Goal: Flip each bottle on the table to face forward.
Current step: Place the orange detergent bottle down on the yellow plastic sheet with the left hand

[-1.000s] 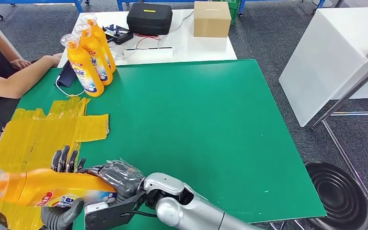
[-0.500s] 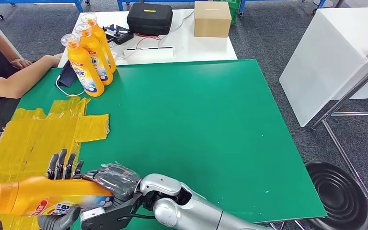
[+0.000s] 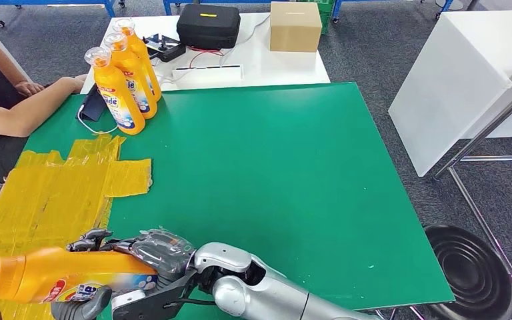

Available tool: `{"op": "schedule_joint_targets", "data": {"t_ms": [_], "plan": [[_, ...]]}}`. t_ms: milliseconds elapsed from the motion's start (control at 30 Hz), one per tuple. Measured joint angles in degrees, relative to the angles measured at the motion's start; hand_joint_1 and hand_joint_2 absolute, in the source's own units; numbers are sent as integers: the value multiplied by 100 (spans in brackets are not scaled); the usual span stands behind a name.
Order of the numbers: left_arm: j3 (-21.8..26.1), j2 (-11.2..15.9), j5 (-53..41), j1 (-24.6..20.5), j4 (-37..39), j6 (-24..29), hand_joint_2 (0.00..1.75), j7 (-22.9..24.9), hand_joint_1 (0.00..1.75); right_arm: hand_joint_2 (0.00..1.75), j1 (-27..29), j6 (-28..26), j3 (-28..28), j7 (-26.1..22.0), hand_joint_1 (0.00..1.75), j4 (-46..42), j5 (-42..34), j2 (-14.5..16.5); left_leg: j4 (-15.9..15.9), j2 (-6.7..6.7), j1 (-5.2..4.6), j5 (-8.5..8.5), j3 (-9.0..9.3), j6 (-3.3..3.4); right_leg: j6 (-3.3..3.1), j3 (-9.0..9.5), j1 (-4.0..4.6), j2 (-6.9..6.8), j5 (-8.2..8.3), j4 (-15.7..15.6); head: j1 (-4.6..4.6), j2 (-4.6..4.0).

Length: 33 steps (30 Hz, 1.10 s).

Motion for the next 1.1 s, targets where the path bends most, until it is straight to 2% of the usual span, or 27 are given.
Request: {"op": "schedule_joint_targets", "data": {"t_ms": [667, 700, 767, 800, 833, 900, 1100], "plan": [[50, -41, -43, -1, 0, -52, 175, -55, 175, 175, 1, -6, 27, -13, 174, 47, 2, 0, 0, 0, 0, 0, 0, 0, 0, 0, 0, 0, 0, 0, -1, -1], [55, -43, -43, -1, 0, -64, 175, -57, 175, 175, 2, -22, 26, -12, 150, 56, 8, 0, 0, 0, 0, 0, 0, 0, 0, 0, 0, 0, 0, 0, -1, -1], [68, -48, -42, -3, 0, -85, 175, -61, 175, 175, 10, -113, 24, 8, 63, 82, 63, -3, 0, 0, 0, 0, 0, 0, 0, 0, 0, 0, 0, 0, -1, -1], [76, -52, -42, -4, 0, -90, 175, -61, 175, 131, 20, -206, 23, 39, 20, 99, 125, -6, 0, 0, 0, 0, 0, 0, 0, 0, 0, 0, 0, 0, 0, -1], [83, -57, -40, -4, 0, -93, 175, -57, 175, 87, 34, -314, 19, 87, 0, 117, 202, -11, 0, 0, 0, 0, 0, 0, 0, -1, 0, 0, 0, 0, 0, -1], [100, -68, -40, -3, -1, -94, 175, -29, 175, 0, 70, -526, -7, 208, 0, 159, 347, -25, 0, 0, 0, 0, 0, 0, 0, -1, 0, 0, 0, 0, 0, -1], [315, -147, -349, -91, -11, 49, 175, -19, 175, 0, 293, -895, -317, 394, 0, 194, 538, -104, 0, -2, 0, 0, 0, 0, 0, 0, 0, 0, 0, 0, 1, -1]]}}
